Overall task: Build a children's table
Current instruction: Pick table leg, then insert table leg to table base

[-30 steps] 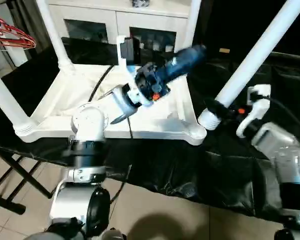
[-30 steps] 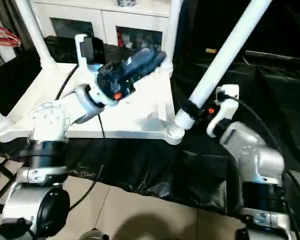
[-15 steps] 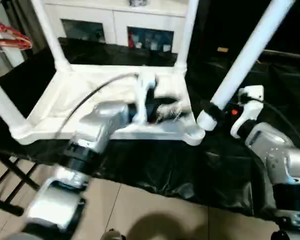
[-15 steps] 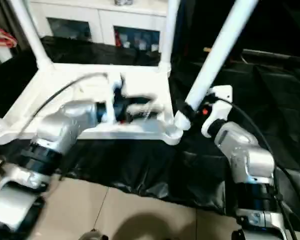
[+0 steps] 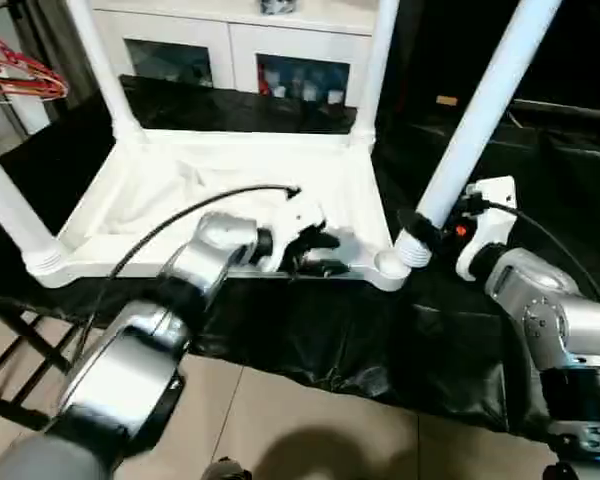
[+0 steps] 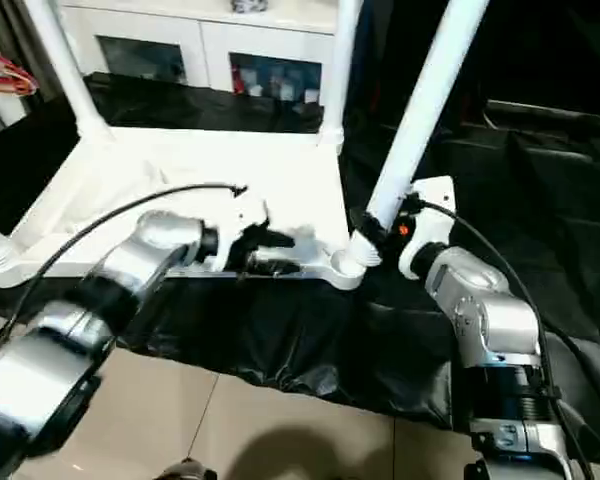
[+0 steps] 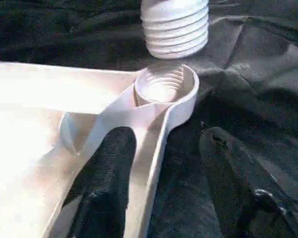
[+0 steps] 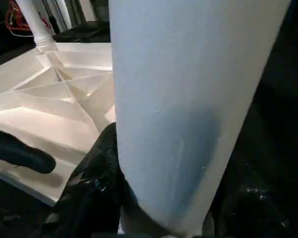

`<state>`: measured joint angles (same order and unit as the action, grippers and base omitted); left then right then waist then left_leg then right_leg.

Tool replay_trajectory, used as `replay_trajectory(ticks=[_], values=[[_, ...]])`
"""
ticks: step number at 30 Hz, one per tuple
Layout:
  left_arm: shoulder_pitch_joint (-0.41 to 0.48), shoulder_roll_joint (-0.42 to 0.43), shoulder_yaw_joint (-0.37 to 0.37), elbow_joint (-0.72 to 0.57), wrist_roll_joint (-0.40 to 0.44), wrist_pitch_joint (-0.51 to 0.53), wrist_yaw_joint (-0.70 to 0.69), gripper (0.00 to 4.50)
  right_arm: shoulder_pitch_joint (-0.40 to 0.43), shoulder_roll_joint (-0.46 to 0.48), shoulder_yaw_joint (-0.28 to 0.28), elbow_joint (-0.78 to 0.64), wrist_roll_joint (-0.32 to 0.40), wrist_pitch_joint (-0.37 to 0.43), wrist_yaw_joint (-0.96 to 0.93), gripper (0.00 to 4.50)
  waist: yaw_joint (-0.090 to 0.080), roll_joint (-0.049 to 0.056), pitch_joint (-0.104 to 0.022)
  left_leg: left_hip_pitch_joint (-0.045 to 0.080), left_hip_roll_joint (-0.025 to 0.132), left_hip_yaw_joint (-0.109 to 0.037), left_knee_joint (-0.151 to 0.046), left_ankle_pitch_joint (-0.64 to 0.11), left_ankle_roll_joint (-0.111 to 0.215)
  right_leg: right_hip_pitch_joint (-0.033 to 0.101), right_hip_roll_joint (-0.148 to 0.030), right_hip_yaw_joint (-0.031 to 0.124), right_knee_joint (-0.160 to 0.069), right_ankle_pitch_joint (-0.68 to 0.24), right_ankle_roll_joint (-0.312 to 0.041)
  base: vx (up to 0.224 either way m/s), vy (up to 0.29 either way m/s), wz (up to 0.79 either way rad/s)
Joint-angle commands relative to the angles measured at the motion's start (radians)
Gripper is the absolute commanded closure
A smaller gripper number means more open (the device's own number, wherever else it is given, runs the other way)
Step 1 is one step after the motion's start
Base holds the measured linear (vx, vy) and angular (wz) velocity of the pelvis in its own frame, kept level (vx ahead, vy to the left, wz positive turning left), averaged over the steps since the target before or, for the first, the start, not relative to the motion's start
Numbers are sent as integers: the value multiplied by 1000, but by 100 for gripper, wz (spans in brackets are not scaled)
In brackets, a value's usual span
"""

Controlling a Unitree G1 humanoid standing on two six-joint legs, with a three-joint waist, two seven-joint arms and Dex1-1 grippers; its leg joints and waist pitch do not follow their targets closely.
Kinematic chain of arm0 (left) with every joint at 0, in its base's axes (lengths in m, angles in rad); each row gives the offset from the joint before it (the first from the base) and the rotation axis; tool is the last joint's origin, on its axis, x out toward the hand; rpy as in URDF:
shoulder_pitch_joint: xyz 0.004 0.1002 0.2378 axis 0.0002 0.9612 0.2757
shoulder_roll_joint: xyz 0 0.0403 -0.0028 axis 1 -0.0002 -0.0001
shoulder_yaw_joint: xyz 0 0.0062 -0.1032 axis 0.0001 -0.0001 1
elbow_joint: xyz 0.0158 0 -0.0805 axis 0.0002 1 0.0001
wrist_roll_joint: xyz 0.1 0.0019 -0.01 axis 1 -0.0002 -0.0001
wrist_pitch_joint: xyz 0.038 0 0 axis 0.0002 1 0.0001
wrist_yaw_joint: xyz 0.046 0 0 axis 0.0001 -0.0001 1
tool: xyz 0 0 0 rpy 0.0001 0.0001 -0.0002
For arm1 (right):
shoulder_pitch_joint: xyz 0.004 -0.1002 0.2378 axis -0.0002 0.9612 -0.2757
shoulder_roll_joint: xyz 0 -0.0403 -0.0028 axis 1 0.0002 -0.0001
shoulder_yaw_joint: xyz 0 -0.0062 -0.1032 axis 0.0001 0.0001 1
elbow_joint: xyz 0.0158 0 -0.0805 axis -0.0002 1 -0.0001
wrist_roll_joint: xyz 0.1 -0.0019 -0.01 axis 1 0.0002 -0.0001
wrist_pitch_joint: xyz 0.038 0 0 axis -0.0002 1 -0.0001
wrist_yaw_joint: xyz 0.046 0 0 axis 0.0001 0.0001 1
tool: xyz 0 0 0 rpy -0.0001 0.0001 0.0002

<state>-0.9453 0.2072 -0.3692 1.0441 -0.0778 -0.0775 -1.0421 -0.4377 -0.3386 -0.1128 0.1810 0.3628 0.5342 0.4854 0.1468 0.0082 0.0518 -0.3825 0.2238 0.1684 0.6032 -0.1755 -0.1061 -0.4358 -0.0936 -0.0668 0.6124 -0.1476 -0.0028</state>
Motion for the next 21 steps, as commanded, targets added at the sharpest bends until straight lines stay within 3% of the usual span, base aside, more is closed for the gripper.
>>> replay_trajectory(ticks=[1,2,3,4,5,7,8,11,21], values=[[-28,-8,11,59,25,-28,-10,246,8,-13,-3,-14,-12,-16,-5,262,4,-8,-86,6,-18,12,-62,-127,12,85,-34,28,-59,-143,-182,0,0,0],[-33,-12,12,76,29,-32,-19,246,10,-14,-3,-16,-13,-15,-5,262,4,-9,-86,6,-18,12,-61,-126,12,85,-34,28,-58,-138,-184,0,0,0],[-38,-15,10,91,35,-33,-23,250,13,-15,-4,-19,-14,-14,-5,262,4,6,-86,7,-18,11,-60,-128,12,85,-35,28,-57,-134,-190,0,0,0],[-45,-19,12,111,42,-41,-25,257,14,-16,-4,-20,-14,-13,-5,262,1,-2,-86,8,-18,12,-60,-131,16,85,-33,28,-59,-124,-196,0,0,0],[-46,-19,11,115,44,-42,-25,267,15,-16,-4,-21,-14,-13,-5,262,1,-4,-86,8,-18,12,-60,-133,17,86,-32,28,-59,-122,-198,0,0,0],[-58,-26,10,156,65,-56,-18,288,20,-21,-6,-28,-15,-10,-7,262,2,0,-87,10,-17,11,-60,-139,19,86,-33,27,-59,-120,-205,0,0,0],[-62,-28,9,167,73,-61,-13,292,22,-23,-7,-31,-15,-9,-8,262,2,8,-86,11,-16,10,-60,-145,17,85,-34,27,-59,-123,-208,0,0,0],[-70,-32,3,195,94,-77,10,312,27,-26,-10,-39,-16,-4,-8,262,1,4,-85,10,-17,10,-61,-158,17,86,-33,27,-61,-130,-209,0,0,0],[-85,-46,14,252,148,-112,89,405,28,-29,-7,-46,-20,-1,-6,262,0,7,-84,10,-17,9,-62,-170,19,86,-33,25,-68,-182,-193,0,0,0]])
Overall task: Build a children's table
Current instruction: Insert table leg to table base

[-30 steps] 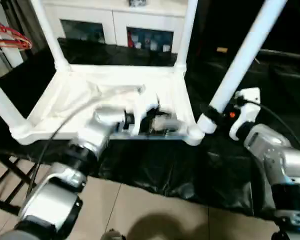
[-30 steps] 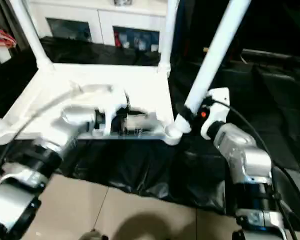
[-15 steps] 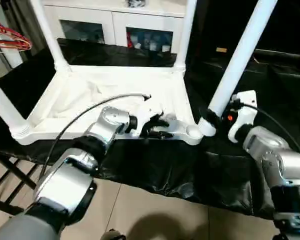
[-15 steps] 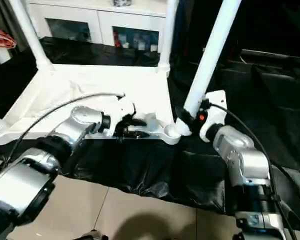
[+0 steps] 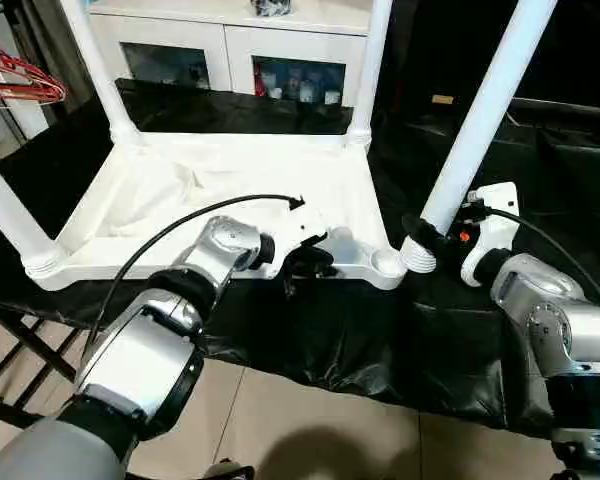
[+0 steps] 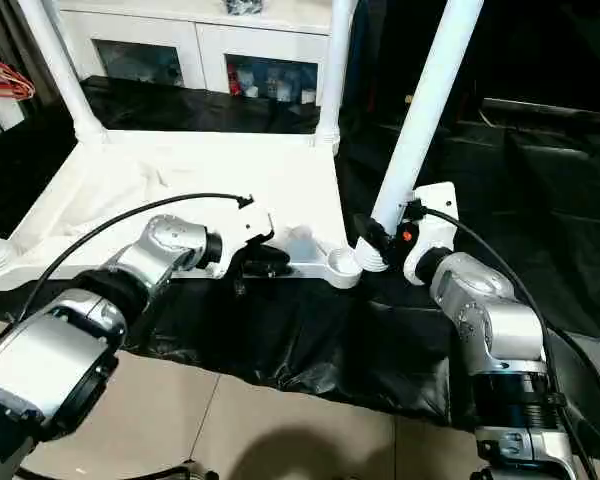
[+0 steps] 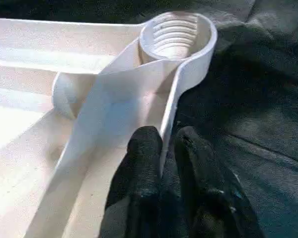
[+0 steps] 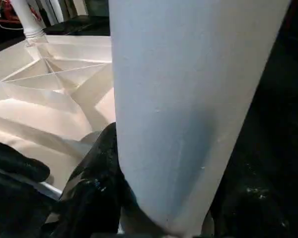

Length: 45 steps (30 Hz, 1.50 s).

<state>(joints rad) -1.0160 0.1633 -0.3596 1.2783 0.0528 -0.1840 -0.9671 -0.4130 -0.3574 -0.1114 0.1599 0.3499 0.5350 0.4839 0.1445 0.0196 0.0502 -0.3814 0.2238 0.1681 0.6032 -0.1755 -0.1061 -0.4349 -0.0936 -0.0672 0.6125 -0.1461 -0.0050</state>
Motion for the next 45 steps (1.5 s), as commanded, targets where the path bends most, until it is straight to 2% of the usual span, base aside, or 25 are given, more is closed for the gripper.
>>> replay_trajectory(ticks=[1,5,9,11,14,18,22,34,35,43,44,45], values=[[-16,-3,6,21,22,-10,28,405,3,-10,-7,-25,-7,-2,-4,262,2,-4,-82,9,-17,10,-62,-171,20,85,-32,25,-69,-187,-189,0,0,0],[-15,-5,4,34,45,-23,51,443,1,-11,-5,-26,-7,-1,0,262,2,-4,-83,8,-17,10,-61,-169,24,84,-33,25,-69,-179,-193,0,0,0],[-16,-8,15,41,51,-20,48,443,2,-13,-3,-27,-7,-1,1,262,2,-3,-83,8,-18,10,-62,-171,24,84,-34,25,-71,-204,-184,0,0,0],[-15,-9,27,46,51,-7,35,407,3,-15,-1,-30,-8,1,4,262,1,-3,-83,8,-18,10,-62,-170,25,83,-33,24,-72,-206,-182,0,0,0],[-16,-9,33,49,56,-11,36,403,3,-16,0,-30,-8,2,6,262,0,-2,-82,8,-17,10,-63,-174,25,82,-33,24,-73,-214,-181,0,0,0],[-18,-10,48,51,65,-29,62,366,2,-18,3,-30,-9,3,10,262,0,-1,-83,8,-17,9,-63,-172,27,82,-33,24,-72,-206,-182,0,0,0],[-22,-16,79,51,47,-21,66,366,0,-18,5,-29,-10,2,13,262,0,-3,-83,7,-18,10,-62,-170,31,82,-33,24,-73,-205,-185,0,0,0],[1,-20,63,65,109,-12,99,366,4,-21,10,-35,-14,4,19,262,-1,-1,-81,9,-17,10,-65,-191,27,79,-33,23,-80,-243,-169,0,0,0],[8,-21,58,68,122,-8,106,366,7,-22,10,-41,-14,6,20,262,-2,1,-81,8,-17,9,-65,-190,26,80,-33,24,-79,-243,-168,0,0,0],[10,-21,57,69,139,0,89,366,10,-25,7,-48,-13,10,20,262,-3,0,-80,9,-18,9,-67,-198,26,78,-33,23,-83,-265,-158,0,0,0],[8,-22,66,68,137,5,83,392,10,-26,6,-48,-13,10,20,262,-3,0,-80,9,-18,9,-67,-199,26,78,-33,23,-83,-268,-158,0,0,0],[6,-21,69,66,137,2,75,399,10,-26,6,-48,-14,10,20,262,-4,0,-80,8,-18,9,-67,-197,26,78,-33,23,-83,-269,-158,0,0,0]])
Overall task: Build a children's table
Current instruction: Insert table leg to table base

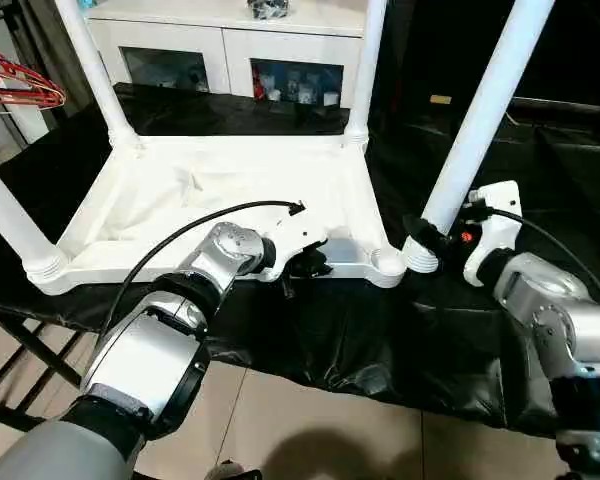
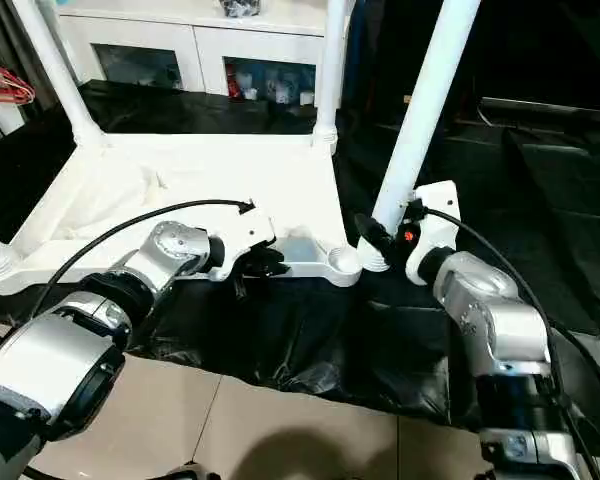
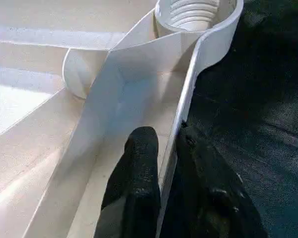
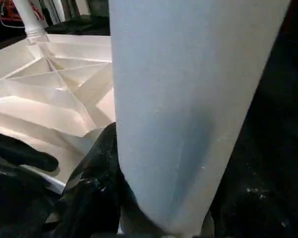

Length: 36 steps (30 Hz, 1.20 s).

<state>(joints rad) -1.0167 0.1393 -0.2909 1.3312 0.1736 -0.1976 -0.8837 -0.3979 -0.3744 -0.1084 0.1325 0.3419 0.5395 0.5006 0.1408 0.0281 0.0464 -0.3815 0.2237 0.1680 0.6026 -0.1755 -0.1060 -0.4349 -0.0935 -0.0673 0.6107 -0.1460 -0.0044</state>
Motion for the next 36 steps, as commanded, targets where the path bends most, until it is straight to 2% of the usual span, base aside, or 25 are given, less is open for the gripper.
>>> replay_trajectory(ticks=[1,4,5,7,8,9,12,17,18,19,21,23,25,27,31,36], values=[[4,6,-1,11,19,16,-38,399,-5,-8,3,-19,-7,5,4,262,0,-8,-75,8,-18,9,-67,-198,28,77,-33,23,-84,-275,-157,0,0,0],[7,19,-28,8,41,29,-131,417,-7,-9,5,-15,-8,2,7,262,-1,-7,-77,6,-17,8,-67,-188,27,78,-34,24,-80,-257,-161,0,0,0],[9,22,-38,7,51,31,-149,422,-7,-10,5,-14,-8,1,9,262,0,-12,-77,6,-15,8,-68,-179,32,79,-36,25,-77,-241,-168,0,0,0],[11,27,-50,6,60,32,-172,434,-7,-11,7,-13,-9,0,12,262,-1,-11,-78,6,-14,8,-67,-173,34,79,-36,26,-73,-211,-181,0,0,0],[13,37,-71,4,80,55,-196,447,-8,-17,14,-11,-10,-3,23,262,0,-17,-78,5,-14,9,-66,-166,37,81,-36,26,-69,-188,-190,0,0,0],[15,43,-78,2,87,66,-207,447,-9,-20,17,-11,-10,-5,31,262,1,-14,-78,5,-14,8,-67,-164,37,81,-37,26,-68,-182,-194,0,0,0],[23,51,-63,-17,78,89,-236,449,-7,-29,25,-19,-6,-3,51,262,-1,-13,-76,6,-15,10,-66,-170,40,83,-38,27,-70,-188,-199,0,0,0],[47,63,-43,-64,50,72,-272,450,4,-33,29,-30,-3,-1,64,262,-4,-15,-72,9,-17,11,-69,-195,38,81,-37,27,-80,-262,-181,0,0,0],[52,65,-42,-72,47,70,-278,450,6,-32,29,-32,-3,-1,65,262,-2,-23,-71,7,-17,11,-70,-191,39,82,-37,26,-79,-278,-174,0,0,0],[71,72,-39,-107,33,52,-308,450,14,-31,32,-40,-1,1,68,262,-2,-20,-70,8,-16,11,-71,-192,41,80,-39,27,-83,-294,-170,0,0,0],[102,80,-32,-170,11,48,-338,450,25,-27,35,-50,1,1,70,262,0,-19,-72,10,-14,10,-72,-192,41,78,-39,28,-81,-296,-169,0,0,0],[122,84,-25,-215,-2,59,-351,450,30,-27,38,-53,4,-1,72,262,-1,-17,-71,10,-11,11,-72,-200,41,76,-38,29,-77,-267,-185,0,0,0],[146,85,-18,-257,-9,59,-330,393,35,-23,39,-59,6,0,70,262,1,-16,-71,12,-9,11,-74,-214,37,74,-36,29,-76,-255,-191,0,0,0],[168,84,-9,-293,-25,85,-347,391,39,-17,41,-64,6,0,69,262,0,-15,-70,12,-9,12,-74,-219,34,74,-37,30,-76,-263,-188,0,0,0],[182,89,-10,-293,-9,46,-313,360,39,-15,46,-58,4,-5,72,262,2,-15,-69,13,-11,11,-76,-228,27,72,-37,30,-82,-303,-161,0,0,0],[195,101,-13,-330,-9,54,-300,360,37,-15,47,-56,0,-6,75,262,1,-12,-69,13,-9,9,-79,-237,18,70,-38,30,-82,-313,-150,0,0,0]])
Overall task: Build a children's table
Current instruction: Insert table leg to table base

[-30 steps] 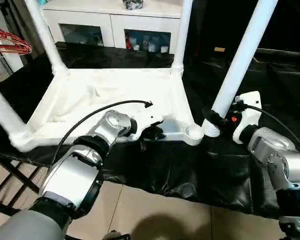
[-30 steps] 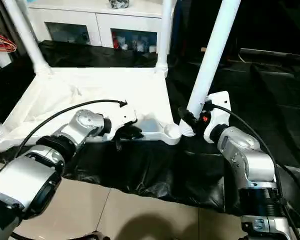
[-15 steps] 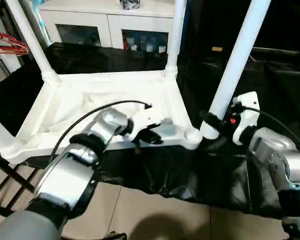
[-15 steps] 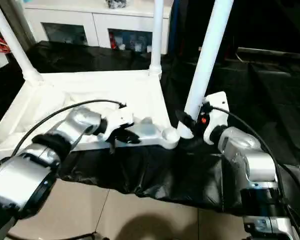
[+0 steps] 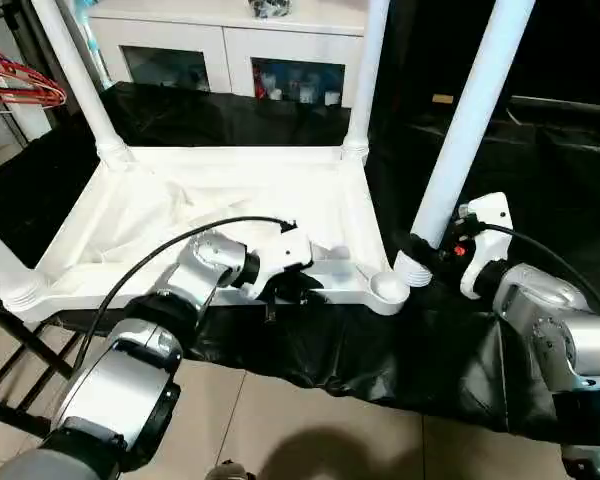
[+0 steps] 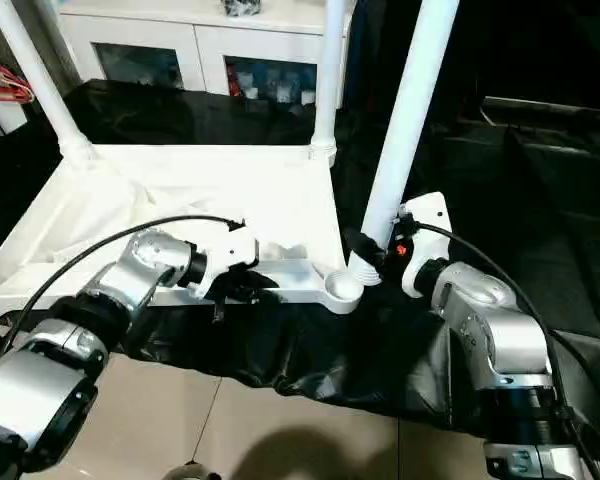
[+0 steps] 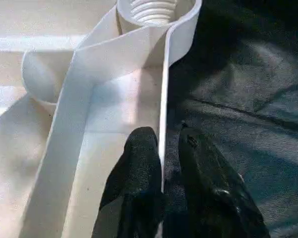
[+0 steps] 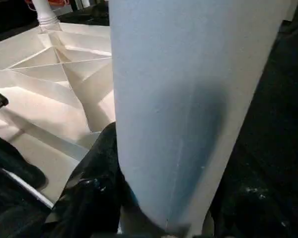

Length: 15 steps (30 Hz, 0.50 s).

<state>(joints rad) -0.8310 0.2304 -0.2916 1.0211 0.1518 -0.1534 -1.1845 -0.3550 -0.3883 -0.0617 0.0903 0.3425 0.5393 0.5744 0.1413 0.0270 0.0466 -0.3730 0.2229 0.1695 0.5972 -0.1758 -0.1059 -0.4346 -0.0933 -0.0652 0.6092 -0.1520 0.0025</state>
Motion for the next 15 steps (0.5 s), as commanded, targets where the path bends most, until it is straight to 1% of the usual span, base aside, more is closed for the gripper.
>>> replay_trajectory(ticks=[1,5,6,7,8,9,10,12,15], values=[[7,11,-9,-22,8,11,-2,360,-7,-1,1,-15,-1,-6,1,262,-1,-12,-70,4,-9,7,-74,-235,16,71,-37,28,-80,-296,-159,0,0,0],[3,7,5,-22,-13,20,-25,360,-6,1,1,-19,-2,-4,1,262,0,-12,-70,4,-10,9,-72,-226,18,71,-37,29,-78,-274,-169,0,0,0],[2,5,10,-17,-19,18,-32,388,-7,1,1,-19,-2,-3,2,262,0,-5,-70,5,-10,8,-72,-227,17,71,-37,29,-77,-268,-172,0,0,0],[0,3,13,-14,-22,18,-35,388,-7,0,1,-19,-2,-3,2,262,-1,-10,-70,5,-11,9,-72,-230,17,71,-36,29,-79,-268,-171,0,0,0],[0,3,13,-14,-22,18,-35,395,-7,0,1,-19,-2,-3,2,262,-1,-9,-71,4,-11,9,-72,-228,17,72,-36,29,-77,-265,-172,0,0,0],[0,1,18,-11,-30,21,-39,400,-7,1,2,-21,-1,-3,3,262,0,-7,-71,4,-11,8,-72,-223,16,72,-37,29,-76,-258,-174,0,0,0],[0,0,20,-9,-34,20,-42,400,-6,0,3,-22,0,-3,5,262,-1,-8,-71,3,-11,9,-71,-224,17,73,-36,29,-77,-254,-175,0,0,0],[0,1,20,-6,-35,21,-45,430,-5,0,7,-24,1,-3,9,262,-1,-8,-72,3,-10,8,-72,-221,17,73,-35,29,-75,-242,-179,0,0,0],[4,0,22,-9,-43,32,-58,440,-5,0,16,-27,2,-2,21,262,-1,-9,-72,4,-10,9,-71,-223,19,73,-36,29,-74,-235,-183,0,0,0]])
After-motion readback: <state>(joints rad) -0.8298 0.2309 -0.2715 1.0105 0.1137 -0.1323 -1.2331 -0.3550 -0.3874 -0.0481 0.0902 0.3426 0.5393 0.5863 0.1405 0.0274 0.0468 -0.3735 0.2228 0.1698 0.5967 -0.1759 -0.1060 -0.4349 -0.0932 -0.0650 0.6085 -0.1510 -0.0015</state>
